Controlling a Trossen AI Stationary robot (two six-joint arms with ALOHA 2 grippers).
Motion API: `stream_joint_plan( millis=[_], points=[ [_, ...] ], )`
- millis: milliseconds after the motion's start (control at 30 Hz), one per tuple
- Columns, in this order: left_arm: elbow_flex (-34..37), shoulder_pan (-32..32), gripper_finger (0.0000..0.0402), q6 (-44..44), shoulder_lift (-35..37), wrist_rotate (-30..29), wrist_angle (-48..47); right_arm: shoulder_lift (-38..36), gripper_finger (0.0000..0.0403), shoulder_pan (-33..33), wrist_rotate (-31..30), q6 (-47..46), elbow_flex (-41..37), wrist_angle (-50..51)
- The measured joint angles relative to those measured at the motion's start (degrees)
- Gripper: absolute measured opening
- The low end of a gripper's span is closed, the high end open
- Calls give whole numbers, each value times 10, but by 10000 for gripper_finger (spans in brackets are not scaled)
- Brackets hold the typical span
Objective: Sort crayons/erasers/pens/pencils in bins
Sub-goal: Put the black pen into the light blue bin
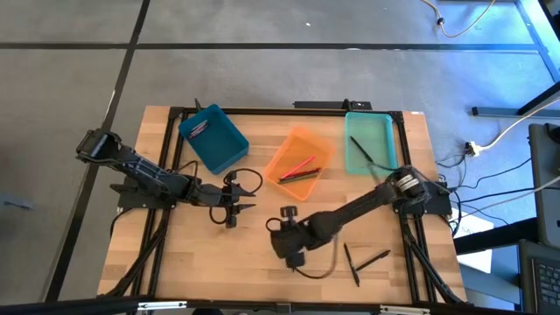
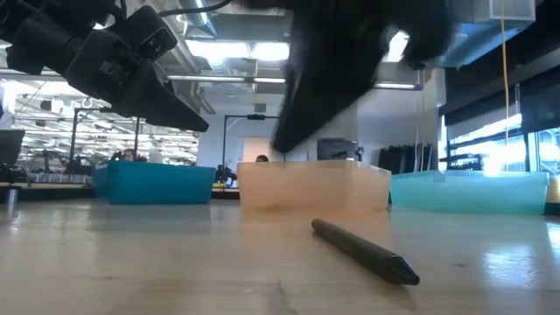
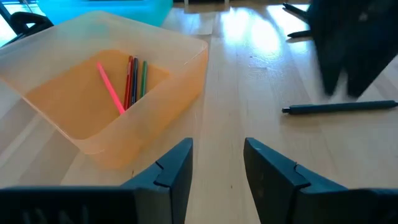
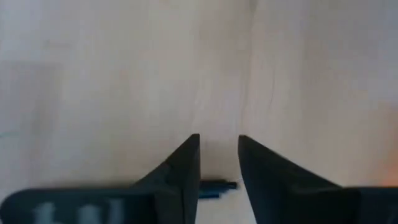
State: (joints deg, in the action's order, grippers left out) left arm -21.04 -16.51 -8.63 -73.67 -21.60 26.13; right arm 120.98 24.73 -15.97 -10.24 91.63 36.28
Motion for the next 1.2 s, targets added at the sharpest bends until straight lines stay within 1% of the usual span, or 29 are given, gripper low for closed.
stream_joint_plan(
  millis=[67,200,233,300,333,400,500,567,800,900,967,1067,1200],
  points=[
    [0,0,135,0,0,0,0,-11,118,2,4,119,2,13],
    [0,0,135,0,0,0,2,4,121,-2,88,397,-5,79],
    [0,0,135,0,0,0,2,4,121,-2,87,454,-3,81],
    [0,0,135,0,0,0,3,8,121,-3,62,536,1,85],
    [0,0,135,0,0,-2,3,13,121,-5,49,568,0,83],
    [0,0,135,1,0,-4,3,23,122,-7,46,616,-2,61],
    [0,2,135,2,0,-4,3,24,122,-7,74,653,2,23],
    [0,5,135,2,0,-4,2,33,122,-7,86,663,1,31],
    [0,16,135,-1,0,-5,1,39,122,-6,85,660,3,52],
    [0,16,135,-3,0,-5,1,40,122,-6,82,659,7,59],
    [0,16,135,-7,0,-5,0,41,122,-6,64,659,15,75],
    [0,16,135,-14,0,-5,0,45,122,-6,36,667,45,118],
    [0,16,135,-13,0,-5,0,42,122,-7,29,691,77,158]
  ],
)
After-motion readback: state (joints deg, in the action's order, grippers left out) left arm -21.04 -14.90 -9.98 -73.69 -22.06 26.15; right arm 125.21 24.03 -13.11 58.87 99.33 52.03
